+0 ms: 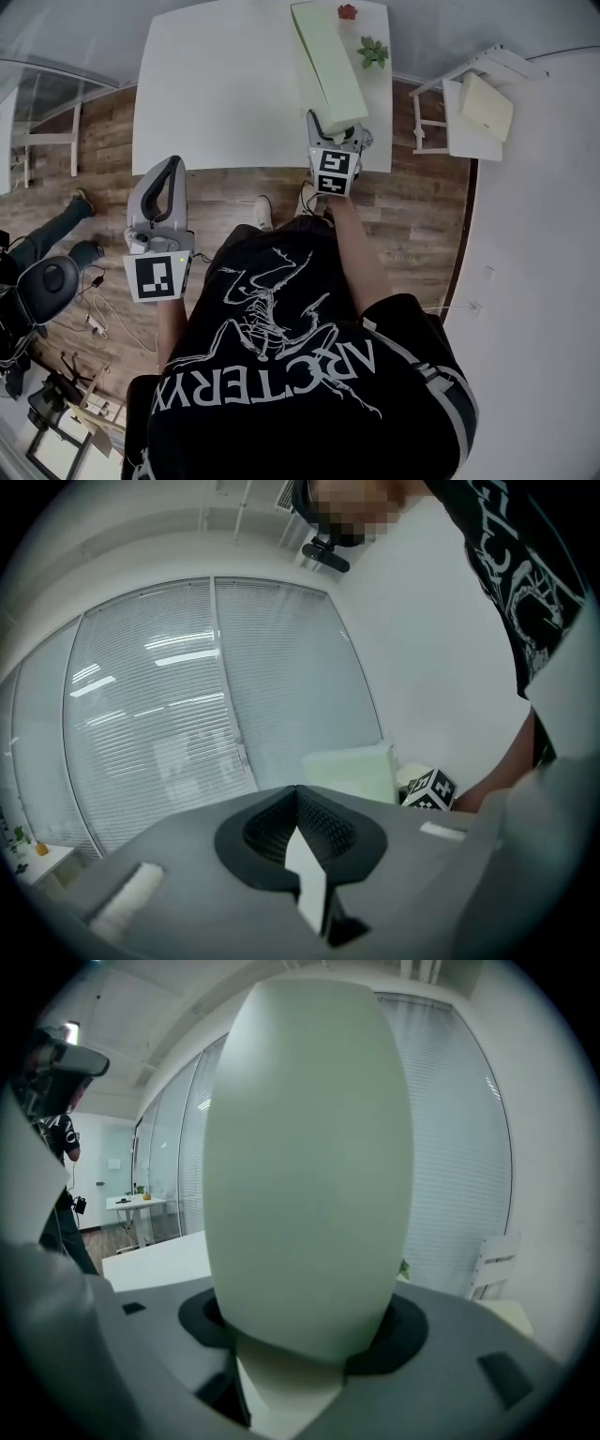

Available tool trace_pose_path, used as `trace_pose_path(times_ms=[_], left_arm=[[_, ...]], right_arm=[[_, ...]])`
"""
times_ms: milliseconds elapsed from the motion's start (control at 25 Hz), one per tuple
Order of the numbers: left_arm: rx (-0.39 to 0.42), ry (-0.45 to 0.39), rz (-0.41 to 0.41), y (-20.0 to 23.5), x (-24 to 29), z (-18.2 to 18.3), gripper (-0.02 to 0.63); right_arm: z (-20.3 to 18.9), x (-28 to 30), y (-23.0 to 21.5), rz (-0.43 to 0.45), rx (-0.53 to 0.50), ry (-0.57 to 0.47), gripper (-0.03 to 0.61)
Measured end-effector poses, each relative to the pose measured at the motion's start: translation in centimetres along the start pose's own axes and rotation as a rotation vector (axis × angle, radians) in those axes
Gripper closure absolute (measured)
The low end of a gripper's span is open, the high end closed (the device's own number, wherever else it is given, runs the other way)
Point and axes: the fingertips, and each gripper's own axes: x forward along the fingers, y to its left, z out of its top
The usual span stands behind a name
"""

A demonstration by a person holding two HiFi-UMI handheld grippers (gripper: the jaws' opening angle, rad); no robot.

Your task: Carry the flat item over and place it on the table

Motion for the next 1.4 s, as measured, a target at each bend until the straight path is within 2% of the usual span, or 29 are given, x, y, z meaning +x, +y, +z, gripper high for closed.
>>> trace_pose_path(times_ms=[280,520,680,800,960,1080,1160,1200,1320,1400], left_arm=[[0.000,0.008,-0.031,-0.4,0.4,0.0,0.603],[-0.008,-0.003,-0.033,-0.2,0.2,-0.1,0.604],[-0.018,-0.021,-0.037,-0.1,0.1,-0.2,0.603],[-0.028,-0.036,-0.045,0.0,0.1,0.0,0.603],[-0.044,-0.046,-0.059,0.1,0.4,-0.1,0.604],[-0.041,-0.064,-0.080,-0.2,1.2,0.1,0.604],[-0.042,-0.078,-0.098,-0.7,1.8,0.4,0.604],[-0.043,-0.088,-0.106,-0.9,2.1,0.6,0.604],[-0.033,-0.118,-0.131,-1.7,2.5,1.4,0.603],[-0.025,-0.118,-0.145,-2.0,2.4,1.6,0.603]], right_arm=[[-0.6,0.1,0.2,0.023,-0.018,0.058,0.285],[-1.9,-0.8,0.1,0.031,0.014,0.103,0.267],[-2.7,-2.7,0.0,0.039,0.036,0.137,0.265],[-2.0,-5.7,-1.1,0.061,0.075,0.123,0.265],[3.0,-11.2,-2.1,0.145,0.076,0.025,0.267],[8.0,-14.8,-0.8,0.245,0.005,-0.073,0.267],[11.3,-16.4,-0.1,0.266,-0.042,-0.144,0.270],[12.9,-16.9,0.0,0.260,-0.056,-0.179,0.286],[16.9,-18.3,-0.1,0.212,-0.071,-0.276,0.409],[18.7,-18.7,-0.4,0.170,-0.065,-0.311,0.453]])
